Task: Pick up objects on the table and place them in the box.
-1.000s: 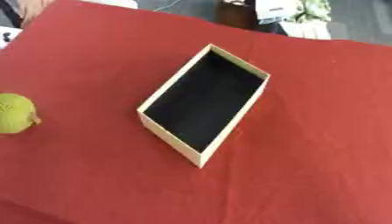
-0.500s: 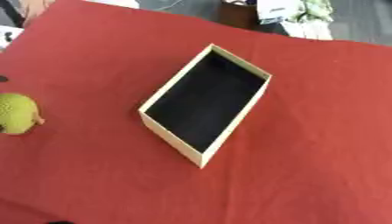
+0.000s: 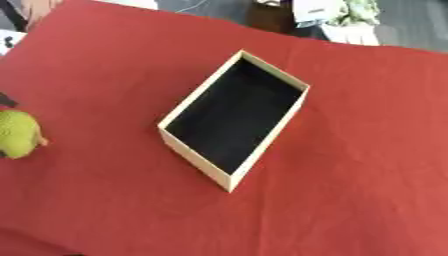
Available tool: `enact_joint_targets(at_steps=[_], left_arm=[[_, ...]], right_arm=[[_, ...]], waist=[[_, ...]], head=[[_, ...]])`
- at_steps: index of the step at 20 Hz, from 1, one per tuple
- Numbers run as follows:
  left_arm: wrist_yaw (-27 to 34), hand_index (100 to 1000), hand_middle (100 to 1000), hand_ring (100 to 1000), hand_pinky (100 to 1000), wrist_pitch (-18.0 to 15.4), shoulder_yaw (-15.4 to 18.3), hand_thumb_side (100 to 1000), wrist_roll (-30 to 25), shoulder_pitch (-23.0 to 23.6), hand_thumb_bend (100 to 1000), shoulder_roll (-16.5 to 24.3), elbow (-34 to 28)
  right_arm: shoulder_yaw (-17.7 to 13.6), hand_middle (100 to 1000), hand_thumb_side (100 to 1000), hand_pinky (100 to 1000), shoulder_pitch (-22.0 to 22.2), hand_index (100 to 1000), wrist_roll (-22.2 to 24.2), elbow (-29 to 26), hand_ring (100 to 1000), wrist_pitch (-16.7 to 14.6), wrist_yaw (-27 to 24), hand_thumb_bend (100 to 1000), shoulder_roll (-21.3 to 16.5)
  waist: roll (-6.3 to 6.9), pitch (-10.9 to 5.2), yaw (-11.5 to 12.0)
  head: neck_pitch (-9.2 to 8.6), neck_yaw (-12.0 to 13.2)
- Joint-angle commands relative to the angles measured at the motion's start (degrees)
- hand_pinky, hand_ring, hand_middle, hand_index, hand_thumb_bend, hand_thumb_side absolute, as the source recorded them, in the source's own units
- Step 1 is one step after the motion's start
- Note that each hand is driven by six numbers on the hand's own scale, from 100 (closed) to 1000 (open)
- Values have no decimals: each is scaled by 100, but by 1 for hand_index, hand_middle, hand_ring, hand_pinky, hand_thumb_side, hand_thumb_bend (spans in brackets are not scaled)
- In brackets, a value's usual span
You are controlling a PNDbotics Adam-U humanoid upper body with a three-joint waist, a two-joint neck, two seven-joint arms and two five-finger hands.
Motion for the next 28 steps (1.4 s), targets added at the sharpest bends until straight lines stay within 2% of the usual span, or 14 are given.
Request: enact_joint_targets(at_steps=[1,7,8,14,19,22,25,28], left_arm=[[-98,871,773,834,773,-3,-10,136,-100,-82,475,231,35],[-140,791,683,699,643,-23,-83,102,-155,-93,356,202,37],[-136,758,645,652,598,-17,-92,100,-156,-95,303,198,36],[-38,683,576,574,499,29,-36,100,32,-54,160,150,-240],[-110,680,574,574,479,106,188,100,158,74,139,124,-897],[-172,647,546,536,405,312,332,100,332,96,119,126,-1278],[-145,644,543,533,399,525,381,100,552,-5,100,175,-1658],[-48,640,537,524,387,587,302,100,697,-266,100,249,-2075]], right_arm=[[-53,834,858,799,-33,832,-41,-86,837,-4,-38,100,-87],[-66,834,860,798,-9,832,-77,-86,836,-2,-40,100,-64],[-68,834,859,798,-4,832,-81,-86,836,-4,-39,100,-61],[-87,831,861,797,42,830,-114,-86,836,12,-27,100,-48],[-99,830,861,797,77,829,-142,-86,835,25,-20,100,-49],[-99,830,862,796,81,829,-148,-86,835,22,-22,100,-54],[-95,829,859,797,72,829,-147,-86,835,13,-23,100,-66],[-97,829,856,798,60,829,-152,-86,836,6,-19,100,-83]], waist=[[36,-92,-12],[44,-93,-19],[44,-93,-22],[40,-92,-24],[51,-91,3],[63,-97,25],[75,-112,30],[85,-132,23]], head=[[-34,23],[-33,30],[-35,28],[-27,-10],[-3,-49],[2,-83],[11,-92],[38,-109]])
